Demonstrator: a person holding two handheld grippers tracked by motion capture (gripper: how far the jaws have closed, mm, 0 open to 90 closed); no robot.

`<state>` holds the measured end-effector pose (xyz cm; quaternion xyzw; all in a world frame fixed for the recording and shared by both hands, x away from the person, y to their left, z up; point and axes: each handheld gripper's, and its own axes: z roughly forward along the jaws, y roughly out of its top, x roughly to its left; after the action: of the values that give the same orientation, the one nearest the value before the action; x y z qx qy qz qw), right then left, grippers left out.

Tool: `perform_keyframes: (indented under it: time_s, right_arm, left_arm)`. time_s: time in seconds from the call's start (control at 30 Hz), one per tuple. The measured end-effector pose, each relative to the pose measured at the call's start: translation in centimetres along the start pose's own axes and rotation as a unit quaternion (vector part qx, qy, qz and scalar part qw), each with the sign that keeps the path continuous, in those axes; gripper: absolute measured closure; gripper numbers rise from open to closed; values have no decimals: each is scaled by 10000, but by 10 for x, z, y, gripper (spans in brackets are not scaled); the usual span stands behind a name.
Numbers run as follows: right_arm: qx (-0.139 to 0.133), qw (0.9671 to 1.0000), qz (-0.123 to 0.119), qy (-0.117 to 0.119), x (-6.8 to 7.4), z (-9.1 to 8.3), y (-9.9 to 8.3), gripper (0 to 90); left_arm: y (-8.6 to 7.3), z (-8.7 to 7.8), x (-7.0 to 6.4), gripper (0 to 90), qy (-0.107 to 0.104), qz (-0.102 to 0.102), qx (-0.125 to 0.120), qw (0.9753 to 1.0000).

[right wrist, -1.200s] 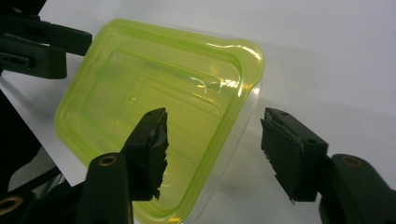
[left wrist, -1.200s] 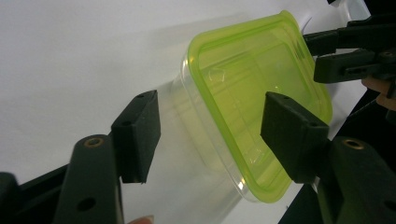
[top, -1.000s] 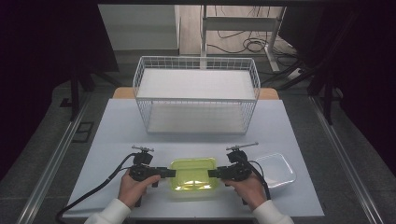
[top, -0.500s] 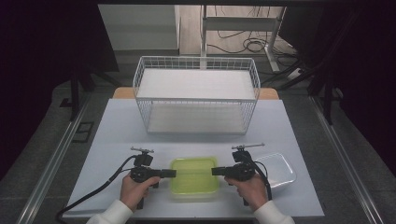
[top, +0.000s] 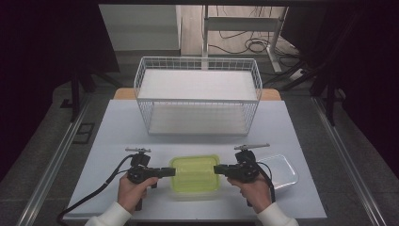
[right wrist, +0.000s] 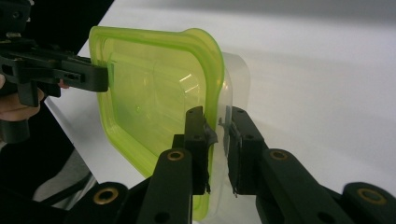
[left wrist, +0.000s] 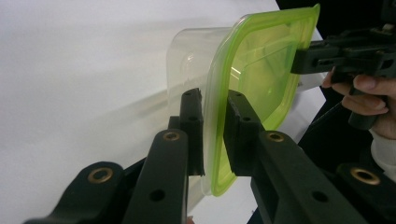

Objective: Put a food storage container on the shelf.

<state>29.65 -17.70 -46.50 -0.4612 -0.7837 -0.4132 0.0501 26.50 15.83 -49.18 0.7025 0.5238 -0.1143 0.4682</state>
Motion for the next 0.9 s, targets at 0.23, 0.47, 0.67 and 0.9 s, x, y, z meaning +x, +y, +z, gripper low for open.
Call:
perform_keyframes:
  time_s: [0.23, 0.47, 0.67, 0.9]
  right_arm:
    - [-228, 9992, -328, -40, 10, -10, 5, 790]
    - [-349, 9977, -568, -111, 16, -16, 8, 790]
    - [-438, 9960, -759, -155, 21, -22, 12, 790]
    - [-566, 9945, -863, -188, 25, -28, 21, 791]
  left_arm:
    - [5, -10, -12, 792, 129, 343, -164, 9992]
    - [7, -13, -19, 793, 230, 523, -218, 9981]
    - [11, -15, -24, 794, 289, 672, -274, 9969]
    - [22, -20, -27, 793, 264, 716, -341, 9965]
